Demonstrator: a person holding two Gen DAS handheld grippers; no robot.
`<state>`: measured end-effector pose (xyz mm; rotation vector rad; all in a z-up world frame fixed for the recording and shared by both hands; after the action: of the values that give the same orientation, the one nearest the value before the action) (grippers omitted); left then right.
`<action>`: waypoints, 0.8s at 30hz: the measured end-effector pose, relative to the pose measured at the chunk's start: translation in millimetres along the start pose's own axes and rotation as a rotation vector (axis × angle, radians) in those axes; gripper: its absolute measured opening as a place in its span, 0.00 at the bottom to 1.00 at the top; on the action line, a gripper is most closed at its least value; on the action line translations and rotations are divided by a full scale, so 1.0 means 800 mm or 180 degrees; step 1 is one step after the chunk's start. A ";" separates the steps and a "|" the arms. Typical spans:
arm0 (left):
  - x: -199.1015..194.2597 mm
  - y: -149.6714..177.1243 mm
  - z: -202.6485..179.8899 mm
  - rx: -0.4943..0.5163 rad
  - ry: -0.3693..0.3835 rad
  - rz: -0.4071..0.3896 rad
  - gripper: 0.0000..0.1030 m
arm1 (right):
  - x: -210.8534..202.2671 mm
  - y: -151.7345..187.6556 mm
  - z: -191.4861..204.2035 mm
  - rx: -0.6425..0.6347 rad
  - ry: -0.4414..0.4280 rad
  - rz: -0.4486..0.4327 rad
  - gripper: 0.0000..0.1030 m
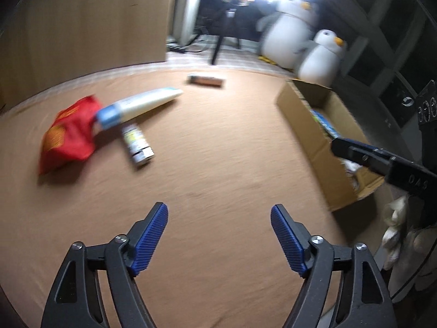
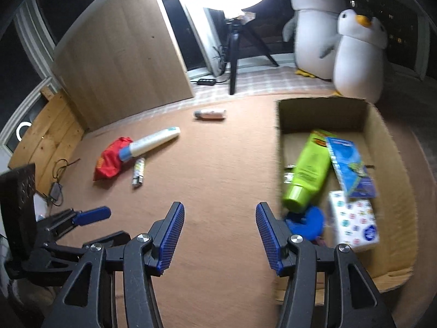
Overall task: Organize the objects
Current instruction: 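Withdraw both tools from the box toward the red pouch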
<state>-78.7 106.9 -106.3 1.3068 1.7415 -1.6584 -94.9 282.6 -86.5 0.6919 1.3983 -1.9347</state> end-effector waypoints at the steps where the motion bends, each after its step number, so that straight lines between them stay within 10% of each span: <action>1: -0.003 0.004 0.011 -0.0028 -0.0052 0.0002 0.83 | 0.003 -0.001 0.006 -0.0005 -0.0015 -0.0003 0.50; 24: -0.065 0.061 0.170 -0.0533 -0.0487 -0.0072 0.87 | 0.137 -0.020 0.165 -0.0639 -0.0044 0.0541 0.59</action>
<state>-55.0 -44.3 -120.1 1.0608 1.7667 -1.5436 -184.2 138.7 -118.1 0.6768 1.4520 -1.6396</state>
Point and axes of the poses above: each gripper's, at about its wrist camera, not at the fingertips, and x roughly the way its jaws point, z to its left, y to its underside, the point moved 2 cm from there along x, roughly the way its jaws point, and after that the axes turned 4 degrees about -z, right-handed, at the moved point
